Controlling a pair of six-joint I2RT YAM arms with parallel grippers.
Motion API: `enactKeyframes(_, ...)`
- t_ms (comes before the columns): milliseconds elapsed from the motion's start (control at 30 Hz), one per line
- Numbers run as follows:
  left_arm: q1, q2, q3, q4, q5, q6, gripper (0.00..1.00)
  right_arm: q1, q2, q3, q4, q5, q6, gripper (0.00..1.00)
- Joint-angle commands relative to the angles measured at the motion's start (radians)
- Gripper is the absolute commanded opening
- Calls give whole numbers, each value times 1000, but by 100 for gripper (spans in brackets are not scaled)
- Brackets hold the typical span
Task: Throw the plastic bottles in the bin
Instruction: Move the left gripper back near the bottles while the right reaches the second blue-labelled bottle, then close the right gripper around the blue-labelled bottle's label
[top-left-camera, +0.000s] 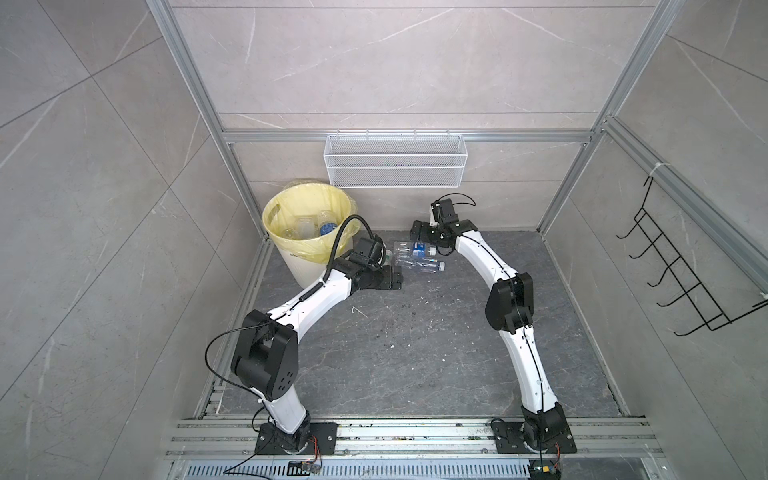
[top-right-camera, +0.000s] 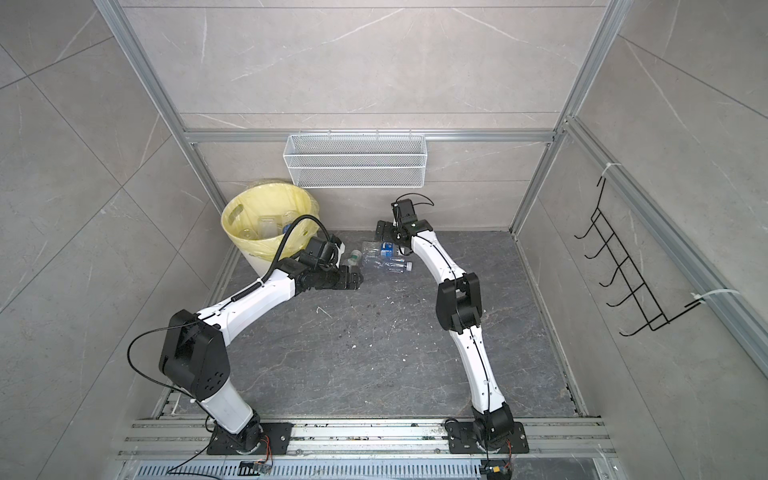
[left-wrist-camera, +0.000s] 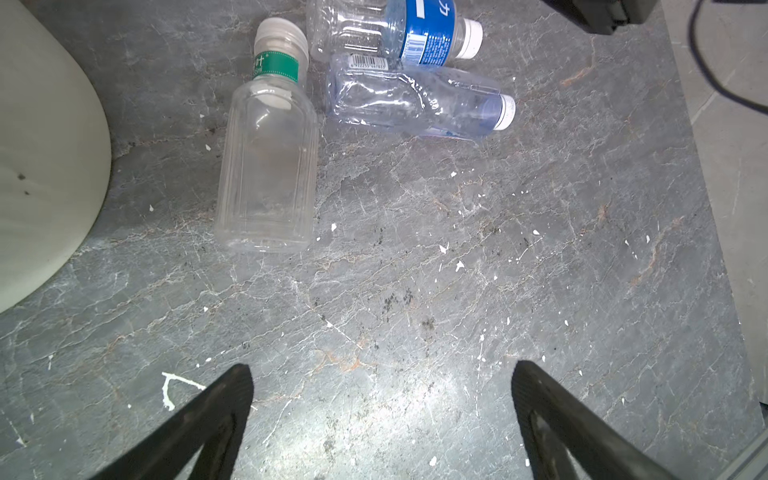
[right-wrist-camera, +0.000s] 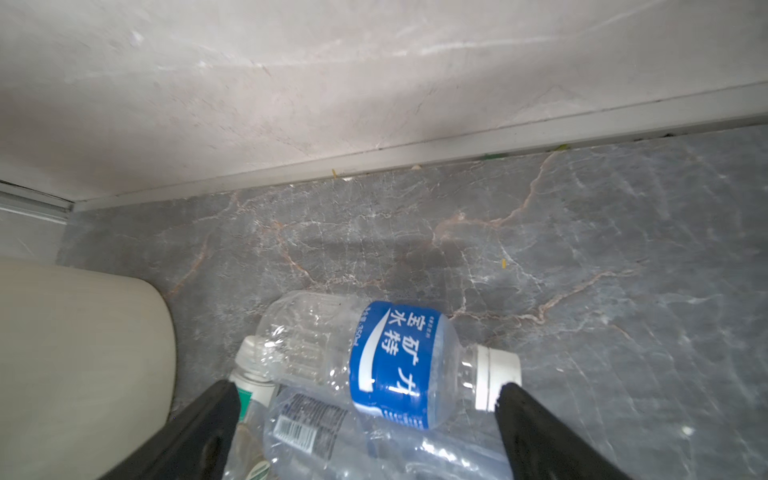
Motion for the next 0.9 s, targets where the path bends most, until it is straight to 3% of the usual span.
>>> enactKeyframes(0, 3, 6, 48, -16, 19, -12, 100, -1, 72, 85, -45, -15, -18, 100)
enactKeyframes(300, 2, 4, 54, -22, 27, -13, 100, -1, 197, 261, -104, -26, 9, 100)
enactKeyframes(867, 2, 9, 58, -27, 30, -15, 100, 13, 174, 225, -108, -123, 8, 100)
